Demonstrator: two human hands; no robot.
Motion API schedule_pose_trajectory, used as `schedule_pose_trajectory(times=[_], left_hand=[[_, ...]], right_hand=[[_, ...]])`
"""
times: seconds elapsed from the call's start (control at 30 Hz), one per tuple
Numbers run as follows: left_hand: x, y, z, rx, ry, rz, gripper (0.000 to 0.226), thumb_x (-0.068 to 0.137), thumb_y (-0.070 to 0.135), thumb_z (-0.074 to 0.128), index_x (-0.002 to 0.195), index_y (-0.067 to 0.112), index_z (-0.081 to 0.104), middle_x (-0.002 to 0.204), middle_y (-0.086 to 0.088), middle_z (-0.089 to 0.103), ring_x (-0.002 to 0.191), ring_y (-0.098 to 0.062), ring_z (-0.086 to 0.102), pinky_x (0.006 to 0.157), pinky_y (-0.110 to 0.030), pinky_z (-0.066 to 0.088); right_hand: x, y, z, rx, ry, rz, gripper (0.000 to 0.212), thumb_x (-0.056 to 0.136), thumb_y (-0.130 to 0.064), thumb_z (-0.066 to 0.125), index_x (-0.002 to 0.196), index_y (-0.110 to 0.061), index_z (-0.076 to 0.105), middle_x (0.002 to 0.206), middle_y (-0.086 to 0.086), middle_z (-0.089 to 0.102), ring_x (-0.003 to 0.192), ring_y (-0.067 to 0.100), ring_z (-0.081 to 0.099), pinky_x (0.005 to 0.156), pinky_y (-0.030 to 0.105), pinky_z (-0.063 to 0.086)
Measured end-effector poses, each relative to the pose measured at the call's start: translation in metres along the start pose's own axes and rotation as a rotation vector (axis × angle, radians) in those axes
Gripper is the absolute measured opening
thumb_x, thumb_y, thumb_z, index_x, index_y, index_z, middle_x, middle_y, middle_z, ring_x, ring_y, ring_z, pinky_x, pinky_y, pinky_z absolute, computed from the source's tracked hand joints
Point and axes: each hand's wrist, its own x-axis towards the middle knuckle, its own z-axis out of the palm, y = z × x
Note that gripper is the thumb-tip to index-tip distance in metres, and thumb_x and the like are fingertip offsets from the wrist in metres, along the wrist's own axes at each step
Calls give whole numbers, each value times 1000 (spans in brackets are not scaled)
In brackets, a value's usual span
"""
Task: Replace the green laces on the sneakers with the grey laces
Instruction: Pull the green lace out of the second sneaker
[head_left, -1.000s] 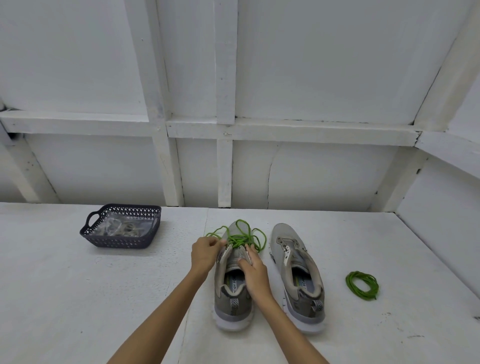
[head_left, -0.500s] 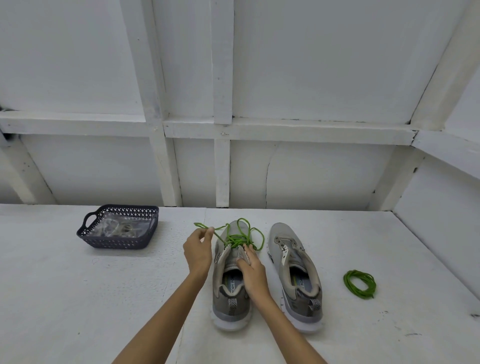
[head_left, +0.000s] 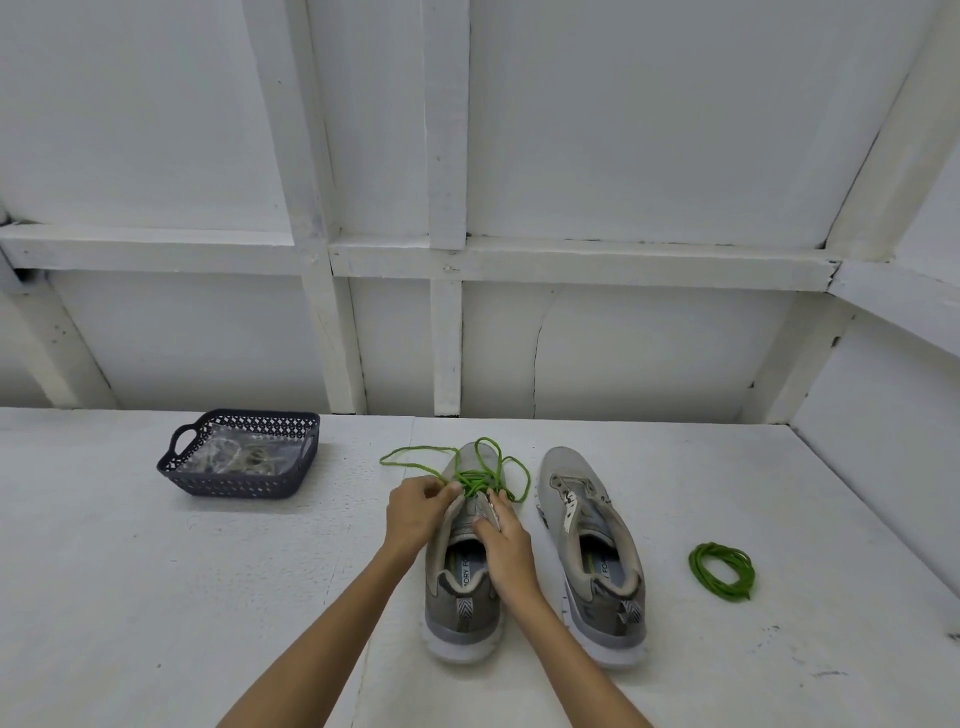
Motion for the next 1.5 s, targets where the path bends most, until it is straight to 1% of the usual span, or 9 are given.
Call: schedule_pose_trajectory(times=[0.13, 0.37, 0.73, 0.83, 0.9, 0.97, 1.07, 1.17, 1.5], left_hand=[[-9, 6, 2, -130, 289, 57, 23, 92, 30, 63, 74, 17, 64, 71, 7, 63, 73, -10, 57, 61, -21, 36], [-5, 4, 8, 5, 158, 44, 39, 92, 32, 62, 60, 11, 56, 54, 2, 52, 55, -15, 45, 55, -31, 33], [2, 1, -6, -198, 298, -134, 25, 96, 31, 55, 89, 10, 66, 90, -5, 71, 91, -24, 64, 80, -36, 45], [2, -1, -7, -221, 172, -325, 46, 96, 39, 55, 120, 1, 55, 129, -17, 57, 115, -32, 54, 91, -38, 42], [-2, -1, -5, -230, 59, -402, 61, 96, 44, 52, 136, -2, 44, 141, -17, 46, 126, -33, 46, 98, -39, 39], [-8, 3, 1, -222, -30, -370, 49, 98, 43, 48, 122, 1, 56, 131, -17, 54, 111, -29, 54, 88, -35, 42], [-25, 13, 11, -217, -119, -237, 35, 99, 40, 46, 86, 13, 64, 97, -8, 66, 85, -20, 59, 75, -34, 46], [-35, 10, 15, -149, -137, -84, 30, 97, 40, 50, 97, 13, 63, 98, -5, 65, 95, -21, 60, 89, -42, 47], [-38, 15, 13, -45, -151, -53, 17, 100, 30, 47, 101, 19, 59, 106, 2, 58, 102, -22, 54, 90, -34, 41]], right_hand=[[0, -1, 0, 19, -9, 3, 53, 99, -16, 49, 149, -14, 33, 160, 2, 20, 147, 14, 18, 120, 31, 18], [1, 0, -1, -3, -12, -5, 52, 98, -14, 49, 148, -13, 35, 160, 5, 22, 147, 14, 17, 119, 28, 16], [-3, -4, -3, 25, -44, 10, 54, 99, -27, 51, 149, -15, 35, 158, -2, 24, 147, 12, 18, 119, 29, 17], [-3, -11, -5, 117, 7, 17, 43, 100, -42, 46, 134, -16, 55, 135, -8, 47, 132, 10, 40, 113, 32, 30], [3, -18, -6, 104, 100, 1, 43, 98, -50, 39, 90, -16, 65, 95, -3, 63, 91, 14, 58, 82, 34, 44], [16, -22, -9, -44, 139, -24, 46, 93, -44, 39, 71, -9, 60, 74, 8, 60, 71, 21, 57, 63, 35, 40], [38, -26, -18, -281, 76, -1, 26, 91, -6, 48, 96, -5, 74, 101, 9, 70, 95, 24, 64, 74, 26, 46], [51, -32, -26, -339, 54, -34, 33, 88, 4, 47, 99, -7, 75, 105, 8, 72, 102, 22, 65, 86, 26, 50], [57, -45, -32, -738, 1, -162, 12, 87, -20, 64, 89, -22, 76, 95, 0, 73, 93, 19, 65, 76, 32, 53]])
